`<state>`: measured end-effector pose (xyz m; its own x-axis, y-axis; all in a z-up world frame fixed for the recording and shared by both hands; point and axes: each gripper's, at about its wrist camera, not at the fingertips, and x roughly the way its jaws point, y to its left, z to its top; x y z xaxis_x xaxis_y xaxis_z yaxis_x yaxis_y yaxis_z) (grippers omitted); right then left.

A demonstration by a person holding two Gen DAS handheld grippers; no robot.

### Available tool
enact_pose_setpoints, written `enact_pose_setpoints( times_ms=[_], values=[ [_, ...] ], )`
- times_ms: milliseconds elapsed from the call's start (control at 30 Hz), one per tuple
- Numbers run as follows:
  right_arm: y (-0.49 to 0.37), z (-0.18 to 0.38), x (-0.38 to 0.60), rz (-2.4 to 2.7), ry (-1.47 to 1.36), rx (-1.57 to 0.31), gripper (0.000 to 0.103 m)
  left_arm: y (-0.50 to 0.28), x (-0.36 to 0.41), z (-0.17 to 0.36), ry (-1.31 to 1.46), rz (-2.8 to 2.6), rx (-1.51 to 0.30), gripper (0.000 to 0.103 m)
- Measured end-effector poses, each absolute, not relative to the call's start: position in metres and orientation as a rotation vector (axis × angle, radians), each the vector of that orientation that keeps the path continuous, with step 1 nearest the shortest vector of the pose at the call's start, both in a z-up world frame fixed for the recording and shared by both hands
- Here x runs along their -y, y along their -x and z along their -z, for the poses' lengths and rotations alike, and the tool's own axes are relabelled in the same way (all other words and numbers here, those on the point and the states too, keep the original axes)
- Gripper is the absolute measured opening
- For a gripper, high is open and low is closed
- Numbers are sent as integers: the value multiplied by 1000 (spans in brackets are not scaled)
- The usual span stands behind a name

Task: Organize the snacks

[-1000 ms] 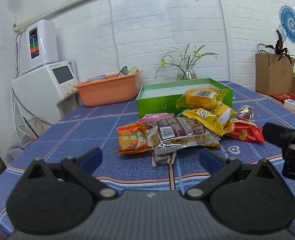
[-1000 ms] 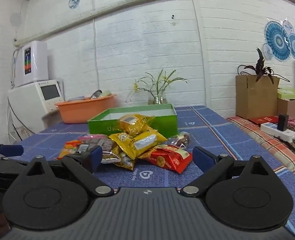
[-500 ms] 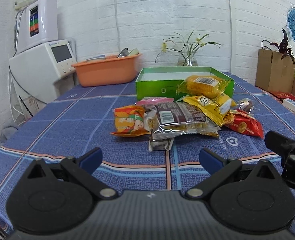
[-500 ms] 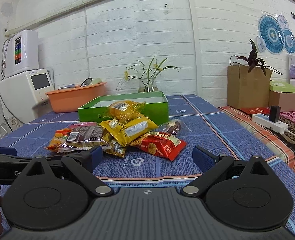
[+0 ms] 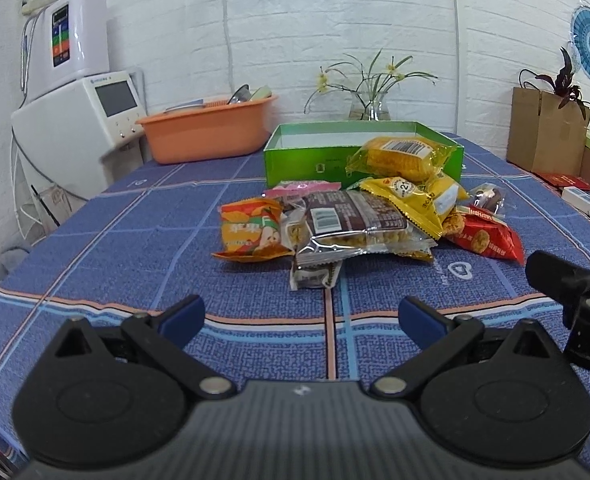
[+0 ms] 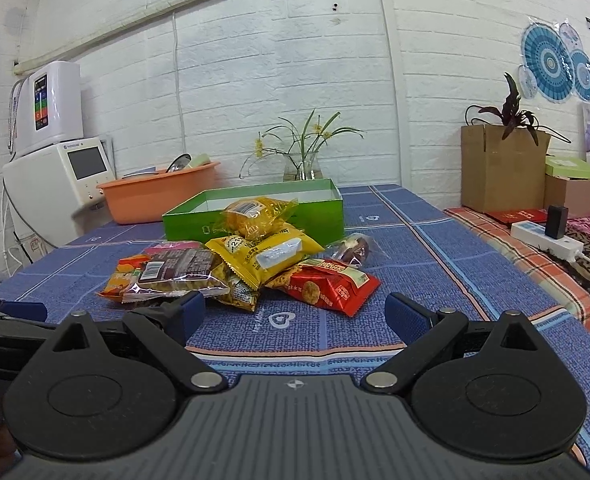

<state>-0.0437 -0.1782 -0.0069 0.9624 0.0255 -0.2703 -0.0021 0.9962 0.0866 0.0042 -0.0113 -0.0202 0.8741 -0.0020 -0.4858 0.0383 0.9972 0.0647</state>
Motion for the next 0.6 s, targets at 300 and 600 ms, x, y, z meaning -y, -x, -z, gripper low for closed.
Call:
enact_pose_setpoints(
  times_ms=[300, 600],
  values=[
    [43, 9, 180, 12, -88, -285, 103, -12, 1, 25, -24, -14, -542, 103],
    [40, 11, 179, 30, -87, -310, 103, -12, -2, 26, -23, -22, -544, 103]
  ],
)
